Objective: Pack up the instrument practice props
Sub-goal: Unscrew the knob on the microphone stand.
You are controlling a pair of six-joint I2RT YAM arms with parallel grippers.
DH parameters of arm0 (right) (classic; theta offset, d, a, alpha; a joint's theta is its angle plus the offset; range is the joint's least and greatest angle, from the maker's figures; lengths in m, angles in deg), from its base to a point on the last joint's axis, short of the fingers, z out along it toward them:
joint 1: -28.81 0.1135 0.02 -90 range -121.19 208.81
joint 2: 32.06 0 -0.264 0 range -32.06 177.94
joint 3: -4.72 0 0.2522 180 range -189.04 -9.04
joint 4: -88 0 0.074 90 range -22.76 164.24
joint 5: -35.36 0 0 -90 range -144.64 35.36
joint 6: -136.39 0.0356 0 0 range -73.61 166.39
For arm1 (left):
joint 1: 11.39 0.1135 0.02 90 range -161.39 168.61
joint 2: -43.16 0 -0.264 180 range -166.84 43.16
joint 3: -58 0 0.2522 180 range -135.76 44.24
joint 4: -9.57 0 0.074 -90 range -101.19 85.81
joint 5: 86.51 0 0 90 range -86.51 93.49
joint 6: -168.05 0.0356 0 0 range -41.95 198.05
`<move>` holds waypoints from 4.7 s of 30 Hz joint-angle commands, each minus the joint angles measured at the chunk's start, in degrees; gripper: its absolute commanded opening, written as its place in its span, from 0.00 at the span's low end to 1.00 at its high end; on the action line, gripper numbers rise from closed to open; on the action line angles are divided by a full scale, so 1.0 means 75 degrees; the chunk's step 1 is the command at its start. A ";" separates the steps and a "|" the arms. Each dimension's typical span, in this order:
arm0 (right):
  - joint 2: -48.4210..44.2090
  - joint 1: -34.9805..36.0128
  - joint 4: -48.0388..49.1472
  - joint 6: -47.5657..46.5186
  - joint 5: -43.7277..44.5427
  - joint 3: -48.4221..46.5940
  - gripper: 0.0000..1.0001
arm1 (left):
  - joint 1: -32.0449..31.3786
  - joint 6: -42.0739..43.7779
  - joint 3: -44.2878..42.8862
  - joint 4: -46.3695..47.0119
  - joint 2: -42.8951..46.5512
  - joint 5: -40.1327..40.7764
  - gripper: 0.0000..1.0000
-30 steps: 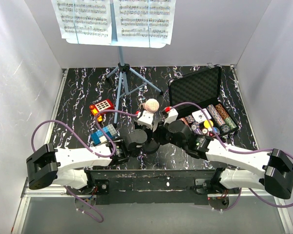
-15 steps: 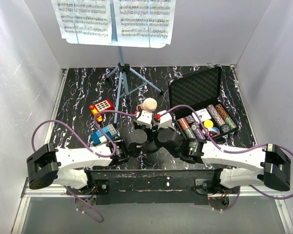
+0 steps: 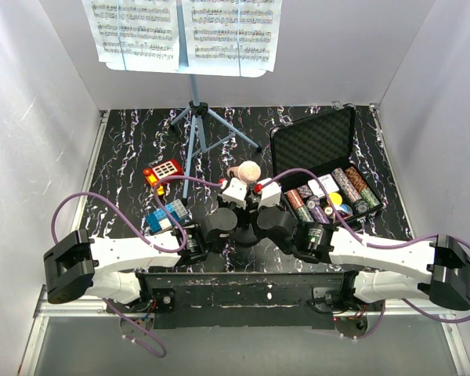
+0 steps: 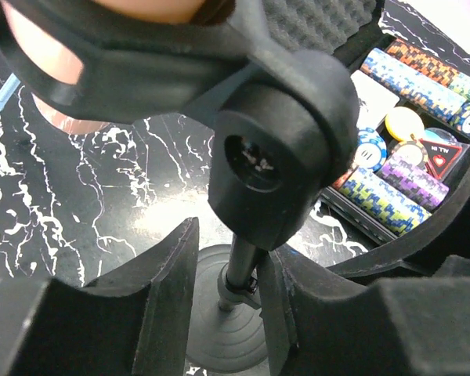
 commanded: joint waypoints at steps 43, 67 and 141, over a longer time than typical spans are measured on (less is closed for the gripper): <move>-0.3194 -0.0057 -0.2601 0.0358 -0.1329 0.0088 0.73 | 0.0457 0.1773 0.1246 -0.1612 0.4783 -0.4204 0.98; -0.3898 -0.0139 -0.2872 -0.0393 -0.1950 0.0088 0.71 | 0.5523 -0.1989 0.1584 0.3520 0.1491 -1.3186 0.75; -0.3582 -0.0151 -0.2661 -0.0042 -0.1927 0.0240 0.70 | 0.4011 0.0120 0.0553 0.3814 -0.0537 -1.0538 0.33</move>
